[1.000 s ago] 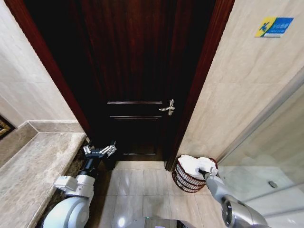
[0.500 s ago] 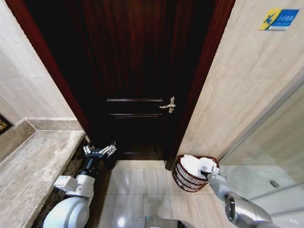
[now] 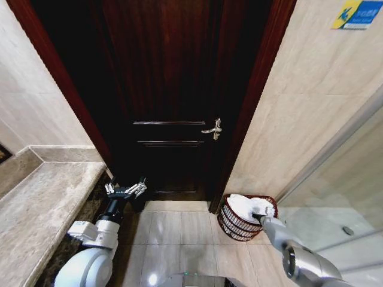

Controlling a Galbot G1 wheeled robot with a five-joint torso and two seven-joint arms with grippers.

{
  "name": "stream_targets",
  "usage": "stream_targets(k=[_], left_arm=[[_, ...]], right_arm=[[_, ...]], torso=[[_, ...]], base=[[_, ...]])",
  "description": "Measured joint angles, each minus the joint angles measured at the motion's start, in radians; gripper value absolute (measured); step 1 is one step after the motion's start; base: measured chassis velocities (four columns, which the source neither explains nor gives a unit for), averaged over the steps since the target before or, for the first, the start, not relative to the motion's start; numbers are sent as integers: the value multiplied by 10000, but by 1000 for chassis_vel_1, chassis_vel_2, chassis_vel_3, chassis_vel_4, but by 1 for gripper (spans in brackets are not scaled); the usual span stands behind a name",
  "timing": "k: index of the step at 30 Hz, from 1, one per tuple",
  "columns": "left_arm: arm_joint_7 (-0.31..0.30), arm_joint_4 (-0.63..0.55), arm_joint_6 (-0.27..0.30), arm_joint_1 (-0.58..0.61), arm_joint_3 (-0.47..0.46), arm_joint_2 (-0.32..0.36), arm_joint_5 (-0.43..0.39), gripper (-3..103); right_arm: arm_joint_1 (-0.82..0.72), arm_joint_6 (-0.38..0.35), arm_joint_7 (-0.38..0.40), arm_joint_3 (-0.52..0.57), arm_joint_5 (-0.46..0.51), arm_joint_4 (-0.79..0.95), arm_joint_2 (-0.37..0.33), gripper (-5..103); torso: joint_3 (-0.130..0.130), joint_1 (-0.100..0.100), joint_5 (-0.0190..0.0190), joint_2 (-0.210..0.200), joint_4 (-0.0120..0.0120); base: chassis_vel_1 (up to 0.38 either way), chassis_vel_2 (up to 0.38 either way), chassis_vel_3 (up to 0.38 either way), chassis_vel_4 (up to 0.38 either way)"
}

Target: Discard the used towel into the hamper.

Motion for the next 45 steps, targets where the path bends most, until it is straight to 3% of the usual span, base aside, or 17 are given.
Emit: stream_targets(k=[5,8,9,11,13,16,21,32,36,43,45], left_arm=[[0,0,0,0,0,-1,0,100],[0,0,0,-1,0,-2,0,100],[0,0,0,-1,0,-2,0,100],[0,0,0,0,0,-1,0,100],[0,0,0,0,0,-1,0,100],[1,0,0,0,0,-1,0,100],[0,0,0,0,0,-1,0,100],[1,0,0,-2,0,-1,0,100],[0,0,0,0,0,-1,0,100],[0,0,1,-1,0,-1,0,100],[0,0,0,-1,0,-1,0,100]], right_arm=[[-1042,-30,-304,-590,630,1742,-79,38],[-2069,-348,-324,-925,817,3333,-193,54],[-2069,-348,-324,-925,817,3333,-193,54],[-2360,-421,-281,-936,874,3707,-233,65],[-2424,-436,-251,-932,889,3777,-235,65],[-2564,-437,-270,-854,964,3859,-233,83],[-2592,-127,-469,-802,819,3843,-236,97],[-2153,1275,-913,-782,557,2985,-264,100],[-993,1605,-803,-615,-549,1572,-55,100],[-110,1344,-102,-482,-906,215,404,100],[144,885,181,-452,-689,-291,476,100]], torso=[[2,2,-1,5,0],[10,10,-5,26,-1],[10,10,-5,26,-1],[18,16,-5,40,-1],[21,19,-3,45,-1],[30,26,-4,62,-1],[38,32,-5,81,0],[50,47,-5,100,-1],[54,44,-6,109,1],[60,54,-4,111,2],[60,55,-5,115,3]], base=[[0,0,0,0],[0,0,0,0],[0,0,0,0],[0,0,0,0],[0,0,0,0],[0,0,0,0],[-40,37,42,-40],[-58,50,51,-47],[0,0,0,0],[0,0,0,0],[0,0,0,0]])
